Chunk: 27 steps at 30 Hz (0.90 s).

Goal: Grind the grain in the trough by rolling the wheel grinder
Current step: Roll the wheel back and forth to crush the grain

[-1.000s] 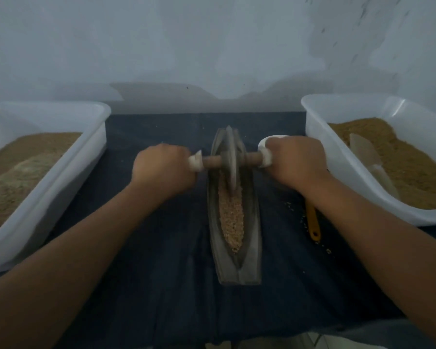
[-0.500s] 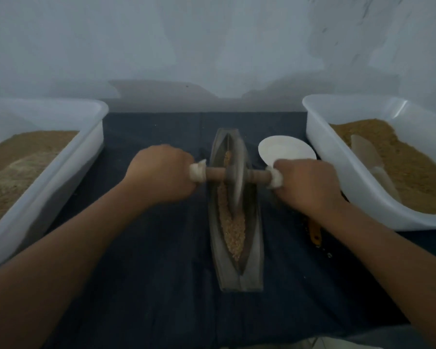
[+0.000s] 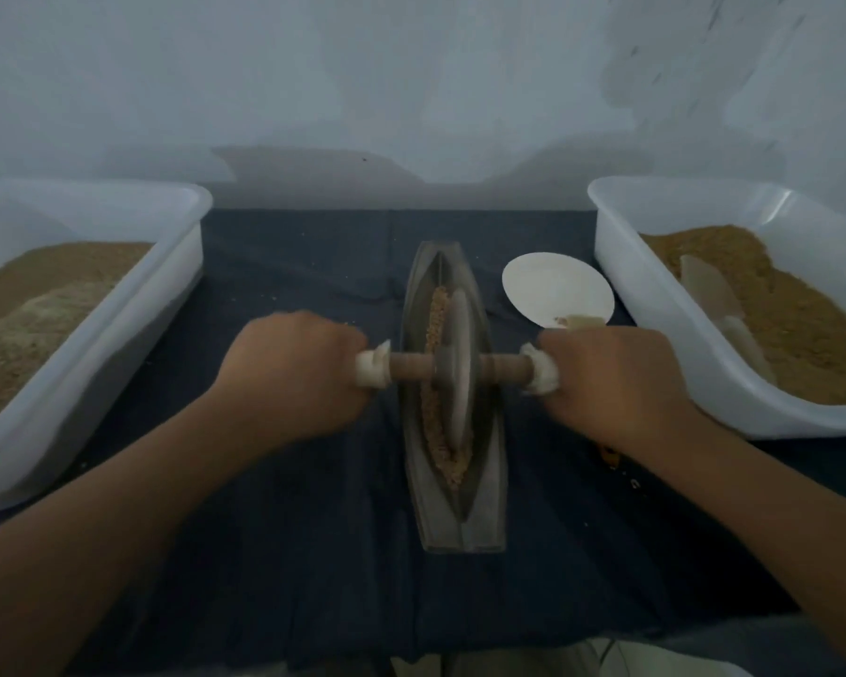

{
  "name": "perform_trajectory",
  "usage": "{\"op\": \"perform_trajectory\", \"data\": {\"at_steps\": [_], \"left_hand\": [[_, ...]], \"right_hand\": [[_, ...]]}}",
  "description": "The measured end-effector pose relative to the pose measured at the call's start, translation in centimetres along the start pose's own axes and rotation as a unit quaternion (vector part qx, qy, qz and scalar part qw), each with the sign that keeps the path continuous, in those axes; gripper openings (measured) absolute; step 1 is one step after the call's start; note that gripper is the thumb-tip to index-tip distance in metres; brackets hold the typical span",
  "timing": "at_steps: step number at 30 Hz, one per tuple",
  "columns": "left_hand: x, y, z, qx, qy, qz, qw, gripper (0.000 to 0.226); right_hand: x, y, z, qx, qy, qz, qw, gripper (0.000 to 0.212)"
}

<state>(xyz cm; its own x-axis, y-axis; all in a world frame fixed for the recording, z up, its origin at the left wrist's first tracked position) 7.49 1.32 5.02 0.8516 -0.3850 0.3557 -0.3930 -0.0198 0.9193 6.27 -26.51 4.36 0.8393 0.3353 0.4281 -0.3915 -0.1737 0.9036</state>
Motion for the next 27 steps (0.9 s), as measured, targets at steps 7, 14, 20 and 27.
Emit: {"op": "perform_trajectory", "data": {"at_steps": [7, 14, 20, 27], "left_hand": [[9.8, -2.2, -2.5, -0.030, 0.120, -0.099, 0.987, 0.048], [-1.8, -1.0, -0.9, -0.070, 0.055, -0.093, 0.992, 0.033], [3.2, -1.7, -1.3, -0.017, 0.073, -0.073, 0.995, 0.035], [7.4, -2.6, -2.2, -0.046, 0.117, -0.098, 0.987, 0.038]], "right_hand": [[10.3, -0.3, 1.1, -0.090, -0.070, 0.015, 0.993, 0.042], [1.3, 0.8, -1.2, 0.039, 0.018, -0.063, 0.997, 0.032], [4.4, 0.3, -0.2, -0.051, -0.016, 0.017, 0.998, 0.034], [9.4, -0.2, 0.7, -0.094, -0.054, -0.027, 0.994, 0.036]]}}
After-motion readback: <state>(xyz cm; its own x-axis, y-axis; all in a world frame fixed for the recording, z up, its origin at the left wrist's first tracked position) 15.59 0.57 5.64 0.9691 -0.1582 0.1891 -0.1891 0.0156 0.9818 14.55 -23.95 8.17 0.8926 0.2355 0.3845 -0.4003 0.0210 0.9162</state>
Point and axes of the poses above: each hand's wrist, its own x-axis towards the middle knuckle, its own y-axis out of the back of the hand, z = x × y, the point moved 8 cm from there along x, towards the middle knuckle, and after that the axes turned 2 degrees about x, right-handed, at the moved point
